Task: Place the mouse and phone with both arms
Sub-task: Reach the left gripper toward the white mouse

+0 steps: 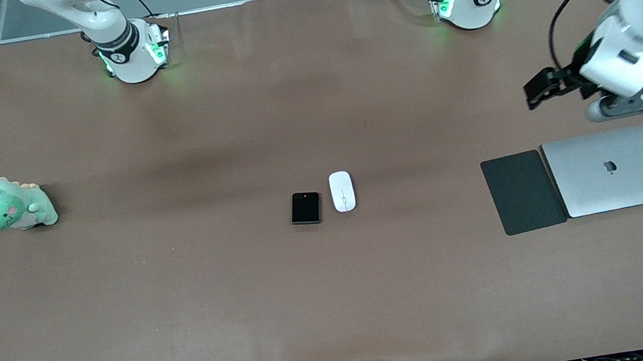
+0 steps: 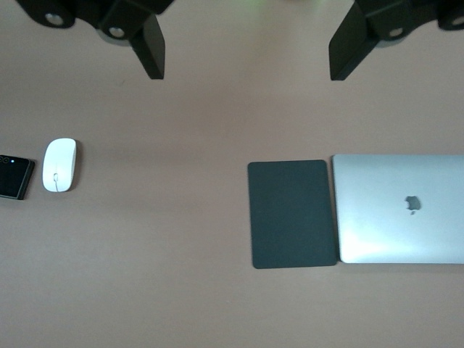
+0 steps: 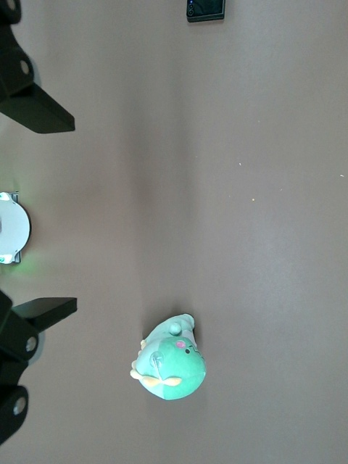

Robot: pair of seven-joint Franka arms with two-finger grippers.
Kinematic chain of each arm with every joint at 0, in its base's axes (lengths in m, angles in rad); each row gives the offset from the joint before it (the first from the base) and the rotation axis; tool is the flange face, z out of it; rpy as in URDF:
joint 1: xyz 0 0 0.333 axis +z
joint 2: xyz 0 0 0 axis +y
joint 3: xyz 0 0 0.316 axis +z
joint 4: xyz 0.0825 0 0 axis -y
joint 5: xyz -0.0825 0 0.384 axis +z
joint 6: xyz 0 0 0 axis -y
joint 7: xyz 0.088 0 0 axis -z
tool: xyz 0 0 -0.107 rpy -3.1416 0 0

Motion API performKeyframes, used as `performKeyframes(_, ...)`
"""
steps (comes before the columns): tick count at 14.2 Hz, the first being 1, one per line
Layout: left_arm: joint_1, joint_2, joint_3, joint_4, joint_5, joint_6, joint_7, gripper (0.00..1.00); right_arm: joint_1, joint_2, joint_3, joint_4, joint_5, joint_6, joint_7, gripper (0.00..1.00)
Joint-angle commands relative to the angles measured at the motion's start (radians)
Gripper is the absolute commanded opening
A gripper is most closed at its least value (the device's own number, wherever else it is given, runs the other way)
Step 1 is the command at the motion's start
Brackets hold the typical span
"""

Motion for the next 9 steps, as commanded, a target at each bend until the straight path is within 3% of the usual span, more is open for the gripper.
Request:
performKeyframes(1,-0.044,0.041,-0.004,-0.006,-0.01,0.05,-0.027,1.0,-0.019,-0.003,0.011,0.011,0.003,-0.016,0.01,1.0)
performKeyframes(9,-0.271,0.234,-0.003,-0.018,-0.003,0.216,-0.365,1.0,-0.005,-0.003,0.021,0.011,0.003,-0.027,0.001,1.0)
